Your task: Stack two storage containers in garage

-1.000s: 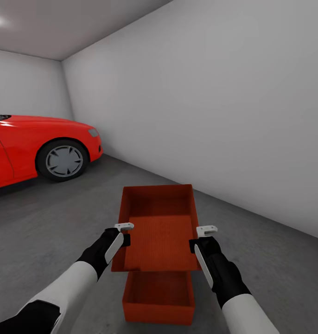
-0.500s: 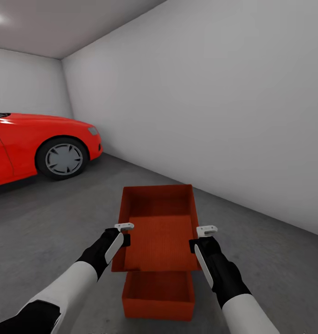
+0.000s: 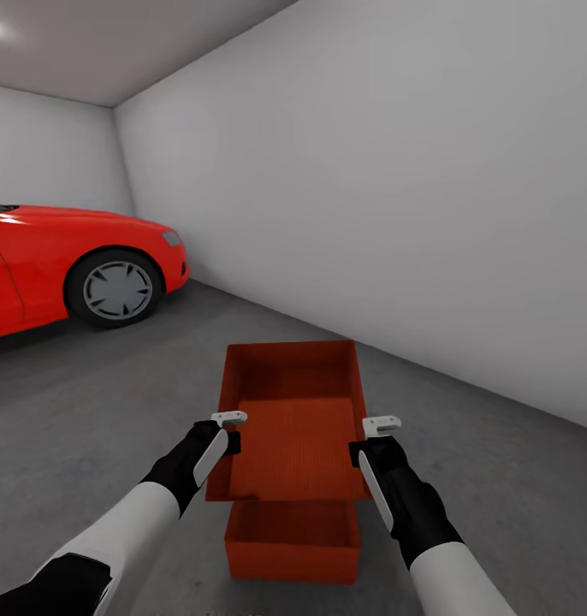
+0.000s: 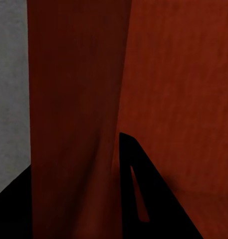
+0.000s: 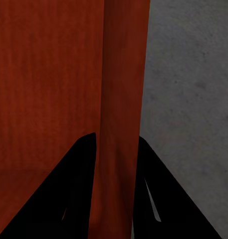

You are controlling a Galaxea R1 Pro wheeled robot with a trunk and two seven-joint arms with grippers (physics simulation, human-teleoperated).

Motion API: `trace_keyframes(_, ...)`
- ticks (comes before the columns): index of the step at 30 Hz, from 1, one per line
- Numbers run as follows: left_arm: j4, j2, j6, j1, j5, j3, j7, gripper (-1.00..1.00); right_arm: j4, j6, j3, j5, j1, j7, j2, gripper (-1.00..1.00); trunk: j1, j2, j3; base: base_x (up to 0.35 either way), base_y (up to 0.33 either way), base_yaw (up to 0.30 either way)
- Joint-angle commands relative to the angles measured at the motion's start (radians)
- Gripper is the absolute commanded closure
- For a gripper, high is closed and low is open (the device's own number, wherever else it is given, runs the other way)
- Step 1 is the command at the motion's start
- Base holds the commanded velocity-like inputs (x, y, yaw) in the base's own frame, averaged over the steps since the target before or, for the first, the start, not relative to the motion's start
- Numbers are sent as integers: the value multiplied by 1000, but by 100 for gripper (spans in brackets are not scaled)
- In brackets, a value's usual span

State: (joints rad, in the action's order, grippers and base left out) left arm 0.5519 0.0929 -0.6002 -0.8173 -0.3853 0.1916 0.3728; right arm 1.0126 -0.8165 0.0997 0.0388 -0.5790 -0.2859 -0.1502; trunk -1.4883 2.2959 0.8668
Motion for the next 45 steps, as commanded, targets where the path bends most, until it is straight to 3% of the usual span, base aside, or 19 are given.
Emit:
trace_keyframes(1,2,26,16,0,31,-3,-2,100,-1,4,38,-30,1,4,-24,100,-4,7,3,0,0,0)
trace_keyframes(25,-1,27,16,0,31,-3,-3,100,-1,4,38,-30,1,4,-24,100,-96,175,78,0,0,0)
trace_keyframes(45,-1,27,17,0,31,-1,-3,100,-2,4,38,-30,1,4,-24,100,-96,175,78,0,0,0)
